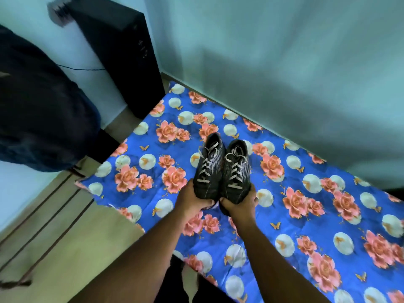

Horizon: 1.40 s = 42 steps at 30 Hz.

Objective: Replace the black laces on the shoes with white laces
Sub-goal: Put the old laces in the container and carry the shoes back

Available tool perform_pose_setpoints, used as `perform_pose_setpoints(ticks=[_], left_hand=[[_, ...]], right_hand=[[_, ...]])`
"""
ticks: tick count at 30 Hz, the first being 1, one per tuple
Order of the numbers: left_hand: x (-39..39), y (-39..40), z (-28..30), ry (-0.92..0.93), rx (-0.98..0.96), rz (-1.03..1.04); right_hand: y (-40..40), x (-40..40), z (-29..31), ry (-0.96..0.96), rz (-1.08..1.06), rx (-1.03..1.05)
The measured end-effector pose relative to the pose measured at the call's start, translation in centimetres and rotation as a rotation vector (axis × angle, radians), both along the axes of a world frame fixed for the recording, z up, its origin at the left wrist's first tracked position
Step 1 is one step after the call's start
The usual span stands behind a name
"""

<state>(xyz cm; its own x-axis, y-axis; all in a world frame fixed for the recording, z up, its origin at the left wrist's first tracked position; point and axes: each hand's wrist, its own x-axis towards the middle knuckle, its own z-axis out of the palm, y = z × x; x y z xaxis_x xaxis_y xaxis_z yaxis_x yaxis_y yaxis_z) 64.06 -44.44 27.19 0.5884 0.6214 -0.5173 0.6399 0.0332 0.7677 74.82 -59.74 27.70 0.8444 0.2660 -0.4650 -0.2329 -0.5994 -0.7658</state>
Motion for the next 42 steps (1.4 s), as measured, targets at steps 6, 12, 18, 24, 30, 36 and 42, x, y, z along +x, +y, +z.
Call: perform_pose_setpoints(ticks=[6, 12, 18, 24, 30, 36, 42], left_hand=[[-7.6, 1.8, 2.9, -0.001, 0.041, 0.241], [-18.2, 4.0, 4.6, 0.058, 0.036, 0.497], [-29.0, 5.6, 5.2, 0.112, 0.043, 0.720], [-38.6, 6.6, 4.3, 0.130, -0.017, 0.897], [-45.7, 8.3, 2.4, 0.110, -0.073, 1.058], [-49.4, 11.5, 0.3, 0.091, -0.117, 1.144], [-51.7, 16.3, -1.9, 0.173, -0.141, 1.159]], right_hand=[[5.2, -4.2, 0.5, -0.002, 0.233, 0.067], [11.7, -11.6, -0.4, 0.033, 0.462, 0.121], [17.5, -21.2, -1.0, -0.046, 0.725, 0.158], [21.4, -30.6, 0.1, -0.025, 0.907, 0.144], [26.0, -37.7, 0.1, -0.029, 1.053, 0.169], [31.1, -40.0, -7.6, -0.002, 1.137, 0.038], [36.2, -43.7, -5.1, 0.024, 1.179, 0.021]])
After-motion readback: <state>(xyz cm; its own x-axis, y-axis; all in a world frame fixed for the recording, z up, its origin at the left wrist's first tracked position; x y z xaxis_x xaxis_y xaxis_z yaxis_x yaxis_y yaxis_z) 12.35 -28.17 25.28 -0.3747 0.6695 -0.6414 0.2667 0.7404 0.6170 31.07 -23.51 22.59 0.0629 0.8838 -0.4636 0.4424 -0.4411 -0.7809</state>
